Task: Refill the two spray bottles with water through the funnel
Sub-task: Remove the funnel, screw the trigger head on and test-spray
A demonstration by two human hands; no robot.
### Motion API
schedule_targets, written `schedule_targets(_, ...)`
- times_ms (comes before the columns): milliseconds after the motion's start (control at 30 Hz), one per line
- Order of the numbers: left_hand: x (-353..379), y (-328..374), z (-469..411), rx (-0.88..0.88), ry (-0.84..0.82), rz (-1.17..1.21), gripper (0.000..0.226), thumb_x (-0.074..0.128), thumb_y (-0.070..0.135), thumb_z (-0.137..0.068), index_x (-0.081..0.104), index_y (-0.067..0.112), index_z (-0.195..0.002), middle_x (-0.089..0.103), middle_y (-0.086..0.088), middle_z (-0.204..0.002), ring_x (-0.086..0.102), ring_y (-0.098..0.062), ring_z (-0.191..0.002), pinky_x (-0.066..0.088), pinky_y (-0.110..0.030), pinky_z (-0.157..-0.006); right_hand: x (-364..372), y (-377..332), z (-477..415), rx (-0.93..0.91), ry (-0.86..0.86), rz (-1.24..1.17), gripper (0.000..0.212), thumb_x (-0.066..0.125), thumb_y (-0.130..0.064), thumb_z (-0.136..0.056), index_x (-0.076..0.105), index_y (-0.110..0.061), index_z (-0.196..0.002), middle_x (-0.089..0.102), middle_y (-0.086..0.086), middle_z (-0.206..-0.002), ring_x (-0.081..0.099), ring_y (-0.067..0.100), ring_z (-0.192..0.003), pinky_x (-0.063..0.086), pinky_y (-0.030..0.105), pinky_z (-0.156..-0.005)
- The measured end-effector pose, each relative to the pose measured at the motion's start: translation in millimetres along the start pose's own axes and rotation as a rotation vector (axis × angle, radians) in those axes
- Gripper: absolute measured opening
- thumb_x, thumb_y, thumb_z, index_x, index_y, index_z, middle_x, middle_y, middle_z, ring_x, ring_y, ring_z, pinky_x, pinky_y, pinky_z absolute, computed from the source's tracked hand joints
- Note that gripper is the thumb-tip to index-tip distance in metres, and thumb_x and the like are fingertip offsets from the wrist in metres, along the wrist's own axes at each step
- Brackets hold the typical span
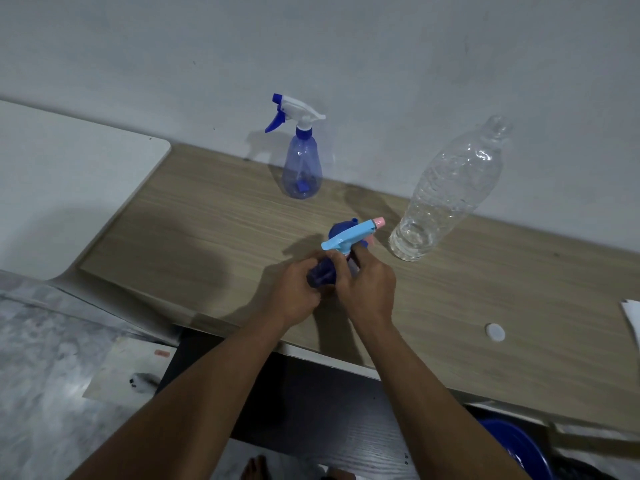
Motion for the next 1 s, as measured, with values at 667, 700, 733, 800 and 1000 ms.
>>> schedule_targets(667, 27.4, 15.7, 28.4, -0.027, 0.283, -0.192, 0.044, 0.067, -0.002, -0.081, 0.066, 0.006, -0.124, 0.07, -0.009, -0.117, 0.065, -0.023, -0.11, 0.05, -0.036, -0.099, 2.2, 2.9, -5.1, 0.129, -0.074, -0.495, 0.047, 0.064, -0.027, -0.089, 0.043, -0.037, -0.13, 0.061, 0.001, -0.112, 0.068, 0.014, -0.091, 0.056, 0.034, -0.076)
schedule_targets(700, 27.8, 19.9, 29.0, -0.028, 0.266, -0.198, 0.044, 0.068, -0.001, -0.079, 0.066, 0.006, -0.122, 0.07, -0.01, -0.117, 0.065, -0.025, -0.109, 0.049, -0.034, -0.098, -0.5, 0.6, -8.4, 0.089, -0.079, -0.475, 0.04, 0.059, -0.028, -0.089, 0.044, -0.046, -0.122, 0.063, 0.004, -0.104, 0.067, 0.018, -0.087, 0.054, 0.033, -0.073)
schedule_targets(733, 26.3, 23.2, 30.3, -0.007, 0.254, -0.219, 0.044, 0.07, 0.0, -0.076, 0.066, 0.006, -0.119, 0.07, -0.01, -0.115, 0.065, -0.026, -0.107, 0.048, -0.032, -0.096, -3.1, 0.1, -12.1, 0.066, -0.069, -0.454, 0.039, 0.054, -0.028, -0.089, 0.043, -0.053, -0.116, 0.063, 0.004, -0.099, 0.066, 0.019, -0.085, 0.052, 0.032, -0.071)
schedule_targets(800, 18.0, 28.1, 34.7, 0.062, 0.274, -0.303, 0.043, 0.077, 0.01, -0.073, 0.069, 0.003, -0.115, 0.072, -0.012, -0.111, 0.068, -0.028, -0.102, 0.05, -0.032, -0.095, -9.3, 1.4, -19.5, 0.056, -0.056, -0.431, 0.044, 0.051, -0.024, -0.088, 0.042, -0.061, -0.11, 0.063, 0.004, -0.096, 0.065, 0.021, -0.083, 0.05, 0.033, -0.07)
schedule_targets(1000, -58.0, 23.7, 48.2, -0.094, 0.333, -0.56, 0.059, 0.067, 0.051, -0.086, 0.061, 0.016, -0.134, 0.066, -0.008, -0.129, 0.062, -0.026, -0.118, 0.049, -0.035, -0.1, -15.7, -1.6, -23.6, 0.05, -0.229, -0.371, 0.034, 0.05, -0.025, -0.094, 0.055, -0.006, -0.121, 0.059, 0.011, -0.091, 0.053, 0.009, -0.071, 0.042, 0.022, -0.067)
Point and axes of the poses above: each hand's wrist, its own z-axis away from the middle knuckle, its own x-axis out of the palm, y = z × x, the point moved 3 cm from there along -z, towards the middle knuckle
